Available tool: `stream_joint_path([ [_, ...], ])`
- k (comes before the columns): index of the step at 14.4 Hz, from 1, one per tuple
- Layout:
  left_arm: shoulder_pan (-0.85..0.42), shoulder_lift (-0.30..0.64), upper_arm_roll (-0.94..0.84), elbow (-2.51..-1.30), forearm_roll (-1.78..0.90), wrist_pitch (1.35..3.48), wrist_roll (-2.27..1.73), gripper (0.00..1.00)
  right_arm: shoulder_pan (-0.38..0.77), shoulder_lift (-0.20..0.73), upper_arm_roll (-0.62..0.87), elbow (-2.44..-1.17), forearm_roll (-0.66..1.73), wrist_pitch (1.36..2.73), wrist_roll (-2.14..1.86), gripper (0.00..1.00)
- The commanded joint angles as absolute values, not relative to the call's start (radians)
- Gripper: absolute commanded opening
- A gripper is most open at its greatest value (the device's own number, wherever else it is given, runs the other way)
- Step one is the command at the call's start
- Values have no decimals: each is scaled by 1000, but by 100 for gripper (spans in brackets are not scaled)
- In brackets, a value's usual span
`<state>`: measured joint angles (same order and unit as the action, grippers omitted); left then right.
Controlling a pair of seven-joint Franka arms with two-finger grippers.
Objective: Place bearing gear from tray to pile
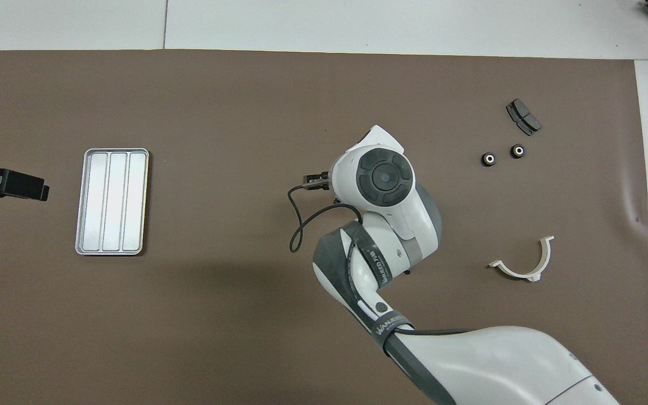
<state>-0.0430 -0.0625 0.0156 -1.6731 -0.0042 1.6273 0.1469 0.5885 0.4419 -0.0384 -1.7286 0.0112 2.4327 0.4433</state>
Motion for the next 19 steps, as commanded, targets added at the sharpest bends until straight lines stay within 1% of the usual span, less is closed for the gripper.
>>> stream_joint_path([
  [1,-34,-71,12,-1681,-15,1617,158,100,624,509,-40,-1726,2,2569,477,85],
  [2,-32,-72,12,-1681,-15,1617,158,100,624,531,-40,-1723,-3,2612,473,84],
  [5,-32,-71,12,-1681,-15,1617,158,100,629,587,-40,-1669,-26,2628,472,80],
  [8,-34,-71,12,-1681,-15,1617,158,100,626,601,-40,-1667,-38,2641,468,74],
  [13,-32,-72,12,-1681,-15,1617,158,100,630,601,-40,-1683,-35,2640,474,55],
  [16,-34,-72,12,-1681,-15,1617,158,100,630,601,-40,-1692,-35,2637,477,41],
  [19,-32,-71,12,-1681,-15,1617,158,100,630,601,-40,-1701,-34,2637,479,30],
])
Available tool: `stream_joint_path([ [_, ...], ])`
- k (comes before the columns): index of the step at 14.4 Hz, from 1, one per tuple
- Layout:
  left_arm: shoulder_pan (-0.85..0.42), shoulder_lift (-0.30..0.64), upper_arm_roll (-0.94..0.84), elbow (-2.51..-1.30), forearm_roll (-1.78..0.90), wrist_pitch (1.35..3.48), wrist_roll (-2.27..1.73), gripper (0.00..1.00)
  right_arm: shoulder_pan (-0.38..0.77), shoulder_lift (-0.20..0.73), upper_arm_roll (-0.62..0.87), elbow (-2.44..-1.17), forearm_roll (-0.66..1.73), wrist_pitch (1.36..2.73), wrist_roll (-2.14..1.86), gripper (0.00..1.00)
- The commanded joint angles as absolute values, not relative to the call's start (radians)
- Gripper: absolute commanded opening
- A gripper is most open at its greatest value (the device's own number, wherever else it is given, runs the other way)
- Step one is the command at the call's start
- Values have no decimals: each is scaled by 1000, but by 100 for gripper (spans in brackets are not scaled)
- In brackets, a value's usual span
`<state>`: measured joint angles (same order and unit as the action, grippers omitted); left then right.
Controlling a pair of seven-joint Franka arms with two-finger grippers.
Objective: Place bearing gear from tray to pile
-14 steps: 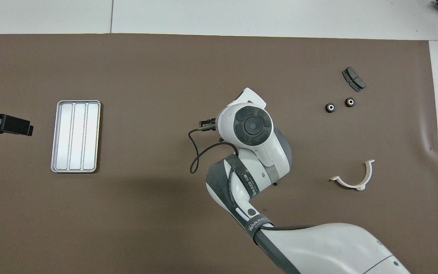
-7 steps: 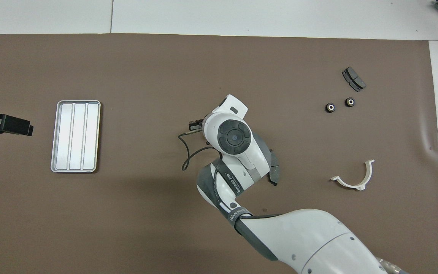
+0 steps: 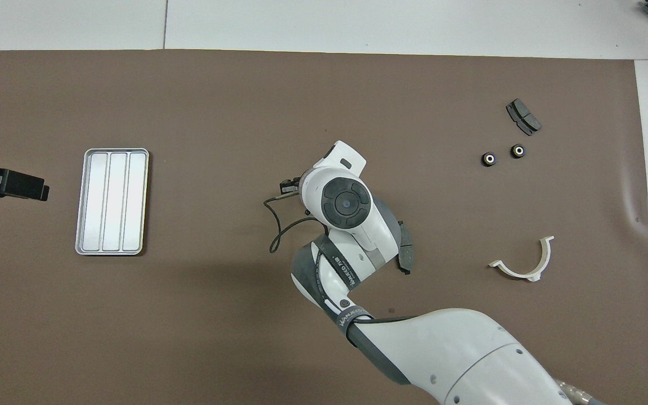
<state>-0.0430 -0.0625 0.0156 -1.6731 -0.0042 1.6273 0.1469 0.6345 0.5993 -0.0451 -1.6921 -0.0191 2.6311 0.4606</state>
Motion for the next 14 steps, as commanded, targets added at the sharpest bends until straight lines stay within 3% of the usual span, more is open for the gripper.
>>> stream_joint_path([
  [1,-34,-71,12,-1681,-15,1617,158,100,630,601,-40,-1703,-34,2637,479,25],
  [5,-34,-72,12,-1681,-15,1617,158,100,621,600,-40,-1692,-23,2628,479,1],
  [8,-32,-71,12,-1681,-15,1617,158,100,574,601,-41,-1655,-31,2608,468,0],
  [12,-34,-71,12,-1681,-15,1617,158,100,413,591,-41,-1520,-34,2357,309,0],
  [14,-32,-71,12,-1681,-15,1617,158,100,332,584,-40,-1512,-34,2326,215,0],
])
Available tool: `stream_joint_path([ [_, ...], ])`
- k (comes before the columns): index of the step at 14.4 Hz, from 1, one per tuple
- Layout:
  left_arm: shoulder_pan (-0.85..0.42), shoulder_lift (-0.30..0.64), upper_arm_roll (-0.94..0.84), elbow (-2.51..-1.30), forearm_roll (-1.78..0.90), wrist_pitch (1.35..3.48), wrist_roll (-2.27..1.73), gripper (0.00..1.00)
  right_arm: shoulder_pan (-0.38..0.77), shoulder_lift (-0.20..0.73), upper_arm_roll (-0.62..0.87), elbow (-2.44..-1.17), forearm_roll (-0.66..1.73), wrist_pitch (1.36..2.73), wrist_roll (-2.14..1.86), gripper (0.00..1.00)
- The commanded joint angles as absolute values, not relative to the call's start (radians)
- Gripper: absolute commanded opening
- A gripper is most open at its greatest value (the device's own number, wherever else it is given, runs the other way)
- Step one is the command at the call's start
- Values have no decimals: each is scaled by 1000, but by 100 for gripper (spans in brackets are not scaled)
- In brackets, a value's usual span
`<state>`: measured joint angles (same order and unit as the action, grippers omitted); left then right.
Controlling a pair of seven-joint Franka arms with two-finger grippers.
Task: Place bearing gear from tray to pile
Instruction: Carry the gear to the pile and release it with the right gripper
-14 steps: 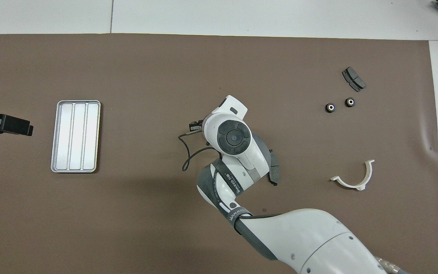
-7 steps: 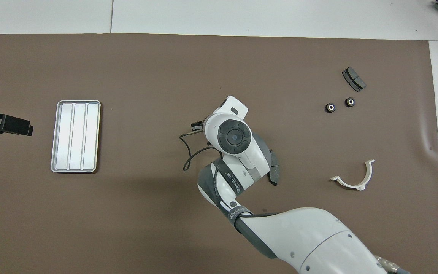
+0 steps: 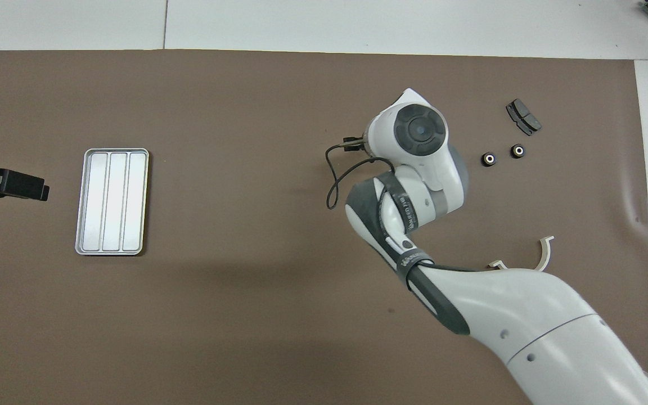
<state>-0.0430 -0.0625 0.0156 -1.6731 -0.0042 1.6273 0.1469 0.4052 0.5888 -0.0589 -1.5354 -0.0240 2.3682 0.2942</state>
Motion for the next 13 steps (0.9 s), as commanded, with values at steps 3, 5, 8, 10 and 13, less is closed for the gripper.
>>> stream_joint_path([
  [3,-32,-72,12,-1681,-15,1617,158,100,223,584,-40,-1513,-37,2332,109,0],
  [5,-32,-72,12,-1681,-15,1617,158,100,175,587,-40,-1513,-38,2345,45,0],
  [8,-34,-71,12,-1681,-15,1617,158,100,114,604,-41,-1517,-41,2407,-26,0],
  [10,-34,-71,12,-1681,-15,1617,158,100,83,618,-41,-1519,-44,2446,-49,0],
  [13,-34,-71,12,-1681,-15,1617,158,100,58,627,-41,-1514,-44,2467,-48,29],
])
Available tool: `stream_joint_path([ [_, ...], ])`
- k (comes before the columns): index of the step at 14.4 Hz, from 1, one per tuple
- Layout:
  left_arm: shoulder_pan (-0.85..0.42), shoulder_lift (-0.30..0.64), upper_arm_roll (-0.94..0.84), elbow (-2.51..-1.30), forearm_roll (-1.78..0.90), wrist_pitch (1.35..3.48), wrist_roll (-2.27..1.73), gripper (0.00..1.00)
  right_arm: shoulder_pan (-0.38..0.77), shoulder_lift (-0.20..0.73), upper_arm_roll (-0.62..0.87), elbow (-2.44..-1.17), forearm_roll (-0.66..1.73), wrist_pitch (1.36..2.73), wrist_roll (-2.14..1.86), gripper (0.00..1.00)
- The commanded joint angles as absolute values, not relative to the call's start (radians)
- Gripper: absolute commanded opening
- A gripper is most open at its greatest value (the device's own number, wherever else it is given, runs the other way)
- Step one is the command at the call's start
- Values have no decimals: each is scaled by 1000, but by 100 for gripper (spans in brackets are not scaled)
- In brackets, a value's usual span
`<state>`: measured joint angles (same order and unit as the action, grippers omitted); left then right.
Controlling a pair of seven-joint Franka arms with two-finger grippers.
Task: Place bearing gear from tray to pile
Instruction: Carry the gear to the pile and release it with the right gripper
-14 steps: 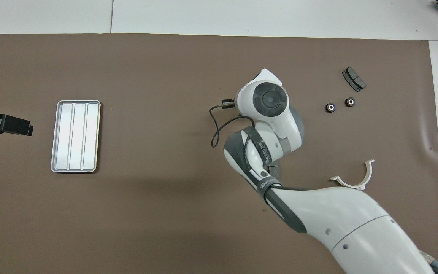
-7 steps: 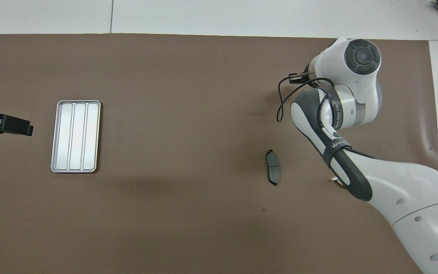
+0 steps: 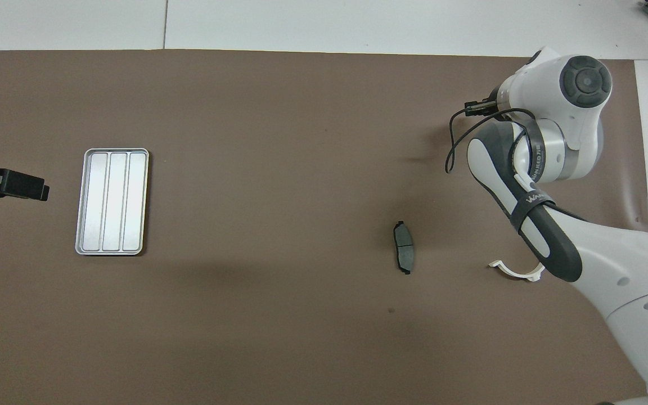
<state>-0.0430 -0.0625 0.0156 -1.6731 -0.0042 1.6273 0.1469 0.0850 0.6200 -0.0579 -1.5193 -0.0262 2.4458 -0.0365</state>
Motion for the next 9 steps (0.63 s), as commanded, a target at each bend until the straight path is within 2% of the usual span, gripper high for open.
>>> stream_joint_path([
  [1,-32,-71,12,-1681,-15,1617,158,100,57,629,-41,-1513,-41,2467,-46,65],
  [2,-32,-72,12,-1681,-15,1617,160,100,58,629,-41,-1513,-29,2464,-43,100],
  [5,-34,-71,12,-1681,-15,1617,158,100,58,595,-46,-1506,-31,2413,-37,100],
  [9,-34,-71,12,-1681,-15,1617,158,100,58,462,-41,-1421,-26,2099,-38,100],
])
